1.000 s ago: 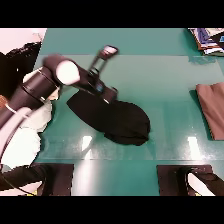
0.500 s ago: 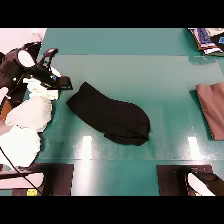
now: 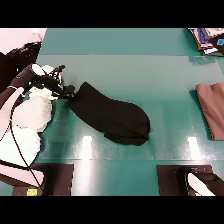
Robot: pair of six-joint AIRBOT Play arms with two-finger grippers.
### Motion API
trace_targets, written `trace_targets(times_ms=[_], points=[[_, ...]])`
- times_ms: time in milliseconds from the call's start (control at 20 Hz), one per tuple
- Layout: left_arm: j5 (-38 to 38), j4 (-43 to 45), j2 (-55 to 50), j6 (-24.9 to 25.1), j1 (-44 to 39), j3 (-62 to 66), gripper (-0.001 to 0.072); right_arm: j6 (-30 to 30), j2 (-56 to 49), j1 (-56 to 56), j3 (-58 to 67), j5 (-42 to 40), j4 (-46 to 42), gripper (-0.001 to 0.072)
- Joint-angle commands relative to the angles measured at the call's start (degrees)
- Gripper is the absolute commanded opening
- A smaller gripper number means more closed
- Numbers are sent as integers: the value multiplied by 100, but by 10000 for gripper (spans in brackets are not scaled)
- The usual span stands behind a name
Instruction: Fold the shirts.
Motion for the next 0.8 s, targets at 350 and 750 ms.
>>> trace_targets(times_ms=[350, 750], points=[[-951, -52, -81, 37, 66, 1873, 25, 629, 0, 4, -3029, 376, 4, 195], [-990, -201, -83, -2, 66, 2022, 24, -273, -1521, 433, -5117, -544, 2144, 404]])
